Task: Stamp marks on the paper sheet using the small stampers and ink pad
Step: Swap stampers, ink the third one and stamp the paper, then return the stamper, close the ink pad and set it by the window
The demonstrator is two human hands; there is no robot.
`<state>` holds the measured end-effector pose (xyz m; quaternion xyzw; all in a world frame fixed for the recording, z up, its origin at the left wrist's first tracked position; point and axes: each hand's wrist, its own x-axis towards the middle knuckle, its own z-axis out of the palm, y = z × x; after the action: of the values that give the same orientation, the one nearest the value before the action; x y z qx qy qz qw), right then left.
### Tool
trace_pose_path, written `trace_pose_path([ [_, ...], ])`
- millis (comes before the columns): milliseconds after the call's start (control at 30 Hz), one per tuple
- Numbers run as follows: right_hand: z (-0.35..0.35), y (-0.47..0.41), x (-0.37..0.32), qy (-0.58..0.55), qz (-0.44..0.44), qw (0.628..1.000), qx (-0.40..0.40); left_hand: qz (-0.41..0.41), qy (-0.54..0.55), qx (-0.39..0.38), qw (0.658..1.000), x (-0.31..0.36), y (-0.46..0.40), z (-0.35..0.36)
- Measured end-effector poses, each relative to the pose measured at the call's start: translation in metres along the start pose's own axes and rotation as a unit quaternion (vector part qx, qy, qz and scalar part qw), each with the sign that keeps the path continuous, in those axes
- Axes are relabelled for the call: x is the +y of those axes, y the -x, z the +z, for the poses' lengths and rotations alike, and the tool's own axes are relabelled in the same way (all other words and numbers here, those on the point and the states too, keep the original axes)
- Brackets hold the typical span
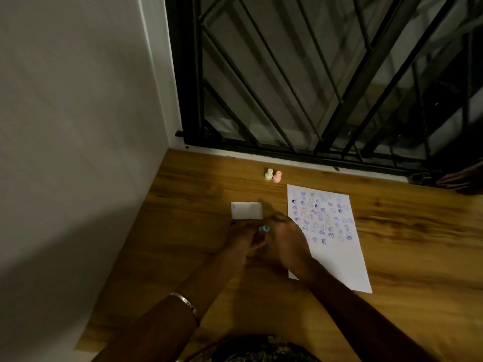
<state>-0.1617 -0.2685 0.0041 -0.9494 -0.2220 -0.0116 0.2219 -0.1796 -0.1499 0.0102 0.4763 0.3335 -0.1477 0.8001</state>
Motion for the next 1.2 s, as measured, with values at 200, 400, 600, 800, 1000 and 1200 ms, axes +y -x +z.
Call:
trace_pose_path([
  [200,0.002,-0.015,0.005,-0.012,-0.017,1.0,-0.022,0.01,-0.062,0.005,0.998,0.012,-0.012,0.006],
  [400,-0.001,-0.035,0.006,-0.032,-0.059,0.996,-0.051,0.019,-0.07,-0.001,0.997,0.023,-0.031,-0.001],
  [600,-0.003,-0.066,0.005,-0.067,-0.009,0.995,-0.07,0.04,-0.045,-0.015,0.998,0.043,-0.053,0.001],
  [800,-0.008,-0.114,0.013,-0.026,-0.031,0.997,-0.069,0.075,-0.09,0.013,0.993,0.058,-0.087,0.002],
  [1000,0.0,-0.165,0.035,0.081,-0.047,0.995,-0.034,0.271,-0.303,0.124,0.905,0.053,-0.099,-0.018],
  [1200,0.016,-0.201,0.05,0.175,-0.02,0.983,-0.043,0.356,-0.467,0.179,0.79,0.044,-0.104,-0.048],
])
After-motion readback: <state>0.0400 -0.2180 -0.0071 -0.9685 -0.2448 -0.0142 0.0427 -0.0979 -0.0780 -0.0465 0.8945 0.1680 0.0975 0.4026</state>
